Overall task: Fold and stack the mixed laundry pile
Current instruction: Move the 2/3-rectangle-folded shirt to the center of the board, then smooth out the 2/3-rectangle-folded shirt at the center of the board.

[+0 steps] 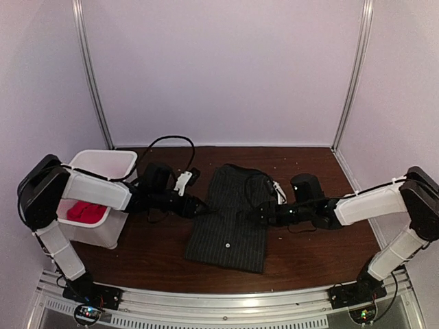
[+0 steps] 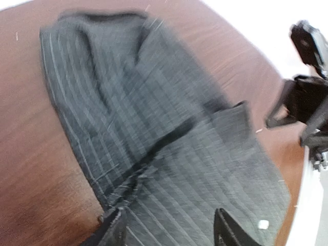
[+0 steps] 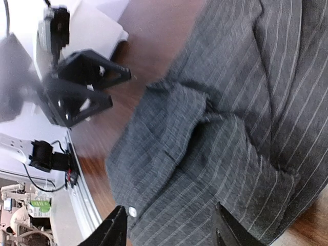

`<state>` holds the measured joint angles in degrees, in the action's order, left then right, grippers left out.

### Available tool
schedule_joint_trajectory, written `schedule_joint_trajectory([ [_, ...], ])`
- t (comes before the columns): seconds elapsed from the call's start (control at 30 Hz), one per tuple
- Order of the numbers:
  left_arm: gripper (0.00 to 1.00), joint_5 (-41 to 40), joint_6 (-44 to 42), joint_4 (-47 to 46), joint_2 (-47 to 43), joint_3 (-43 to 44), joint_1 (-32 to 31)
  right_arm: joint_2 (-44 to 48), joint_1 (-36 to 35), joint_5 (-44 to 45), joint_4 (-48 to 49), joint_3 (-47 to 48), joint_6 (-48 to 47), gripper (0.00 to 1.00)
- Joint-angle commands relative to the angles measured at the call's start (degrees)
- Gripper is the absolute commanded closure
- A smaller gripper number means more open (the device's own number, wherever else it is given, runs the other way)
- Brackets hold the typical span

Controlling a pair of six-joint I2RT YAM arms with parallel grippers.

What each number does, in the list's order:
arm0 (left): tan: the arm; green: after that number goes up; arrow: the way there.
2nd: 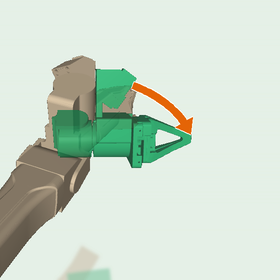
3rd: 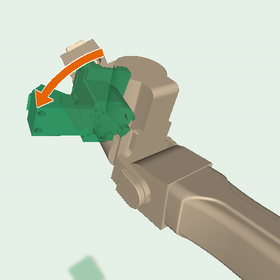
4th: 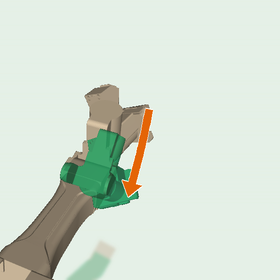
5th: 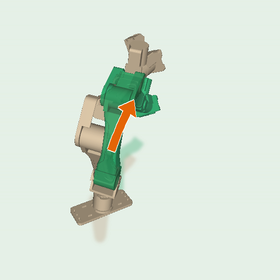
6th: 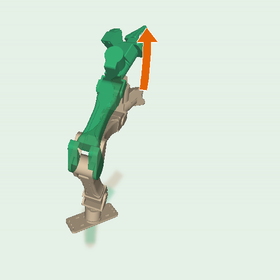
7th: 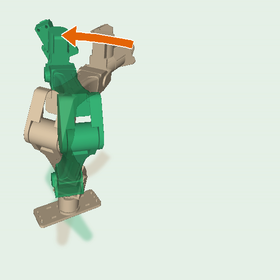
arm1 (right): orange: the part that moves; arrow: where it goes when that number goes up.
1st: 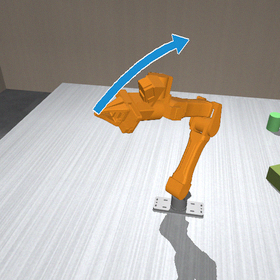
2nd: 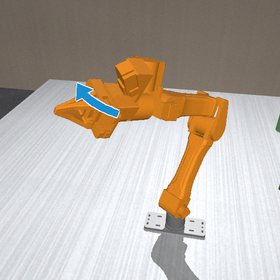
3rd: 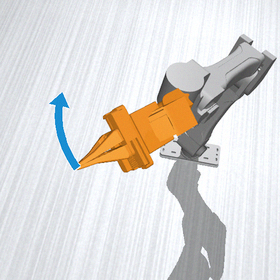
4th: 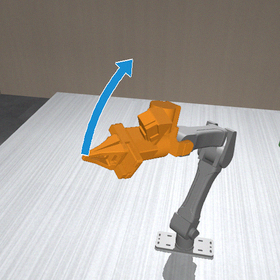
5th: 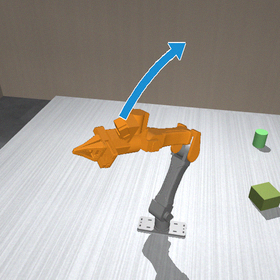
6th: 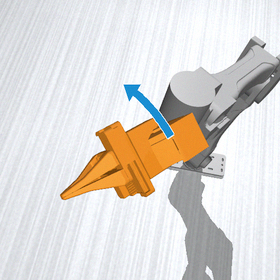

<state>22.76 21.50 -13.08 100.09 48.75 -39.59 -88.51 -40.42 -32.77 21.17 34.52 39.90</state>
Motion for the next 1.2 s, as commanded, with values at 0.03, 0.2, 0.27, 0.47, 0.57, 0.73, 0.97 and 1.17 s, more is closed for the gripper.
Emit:
schedule_joint_trajectory([
  [0.03, 0.35, 3.9, -0.4, 0.4, -14.3, -4.8, -4.8, 7.0, 1.0, 1.0, -10.8, 6.4, -5.6, 0.39],
  [0.2, 0.23, 5.7, 6.0, -7.1, -16.7, -10.9, -16.1, 1.6, 0.2, -8.3, 1.3, 6.9, 2.4, 0.4],
  [0.27, 0.23, 6.1, 8.2, -11.6, -14.9, -11.9, -19.9, -1.5, -0.3, -10.0, 6.3, 7.6, 5.3, 0.43],
  [0.47, 0.25, 7.5, 13.2, -26.5, -1.5, -11.8, -22.8, -13.7, -1.6, -12.8, 13.6, 14.4, 8.3, 0.47],
  [0.57, 0.27, 6.5, 14.4, -30.2, 4.6, -10.7, -22.6, -19.2, -1.3, -13.2, 16.6, 15.3, 9.0, 0.5],
  [0.73, 0.3, 3.7, 21.9, -45.9, 12.4, -17.7, -19.1, -24.3, 0.5, -12.6, 15.7, 14.3, 6.8, 0.54],
  [0.97, 0.27, -8.5, 5.3, -30.5, -6.6, -24.2, -23.0, -29.3, 3.8, -13.2, 6.4, 13.7, -4.3, 0.61],
  [1.17, 0.23, -33.6, -15.8, -3.5, -23.3, -19.7, -27.3, -28.0, 4.2, -13.0, -3.2, 15.4, -13.3, 0.63],
])
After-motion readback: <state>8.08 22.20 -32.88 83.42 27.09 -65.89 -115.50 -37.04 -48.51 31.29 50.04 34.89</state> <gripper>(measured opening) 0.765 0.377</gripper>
